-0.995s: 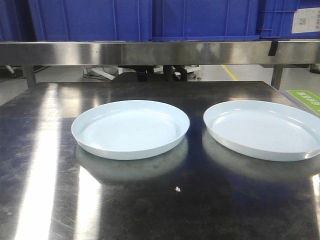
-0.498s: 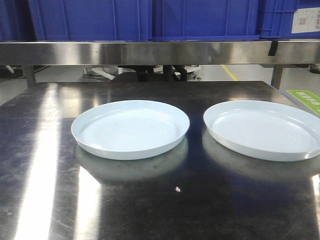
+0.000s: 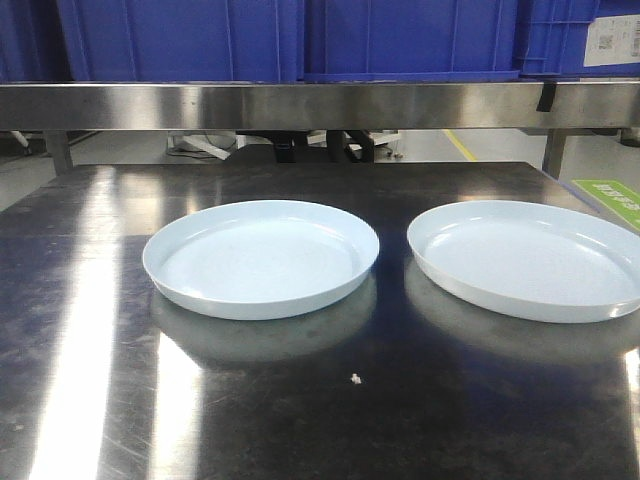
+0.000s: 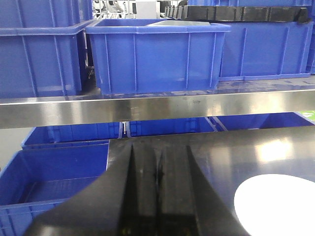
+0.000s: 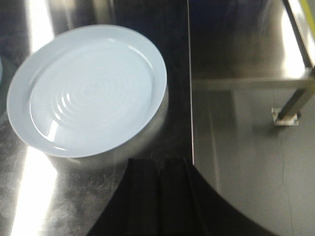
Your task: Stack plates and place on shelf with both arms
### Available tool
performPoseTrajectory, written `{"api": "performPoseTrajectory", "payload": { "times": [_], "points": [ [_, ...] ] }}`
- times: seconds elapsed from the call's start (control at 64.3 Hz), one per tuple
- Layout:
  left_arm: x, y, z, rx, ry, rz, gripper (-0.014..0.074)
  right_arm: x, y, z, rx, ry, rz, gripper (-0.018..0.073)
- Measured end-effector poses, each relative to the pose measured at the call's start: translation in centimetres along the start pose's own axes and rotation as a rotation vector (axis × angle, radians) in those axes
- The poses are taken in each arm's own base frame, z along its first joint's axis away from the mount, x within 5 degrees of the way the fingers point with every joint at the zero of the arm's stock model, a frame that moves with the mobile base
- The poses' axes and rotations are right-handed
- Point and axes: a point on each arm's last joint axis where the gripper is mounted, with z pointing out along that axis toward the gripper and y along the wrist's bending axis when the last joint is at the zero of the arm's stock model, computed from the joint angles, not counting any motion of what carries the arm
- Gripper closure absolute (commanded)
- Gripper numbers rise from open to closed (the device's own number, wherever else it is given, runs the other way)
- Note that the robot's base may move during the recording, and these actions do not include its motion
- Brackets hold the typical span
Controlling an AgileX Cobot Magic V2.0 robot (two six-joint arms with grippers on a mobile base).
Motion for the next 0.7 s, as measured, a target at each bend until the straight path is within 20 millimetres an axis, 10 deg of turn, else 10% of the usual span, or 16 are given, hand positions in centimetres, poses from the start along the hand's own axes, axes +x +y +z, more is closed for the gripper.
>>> {"api": "performPoseTrajectory", "payload": {
  "times": [0.7],
  "points": [
    [0.0, 0.0, 0.0, -0.001, -0.002, 0.000, 0.0516, -10.7, 0.8, 13.7, 0.017, 0.595, 0.016, 0.0498]
  ]
}}
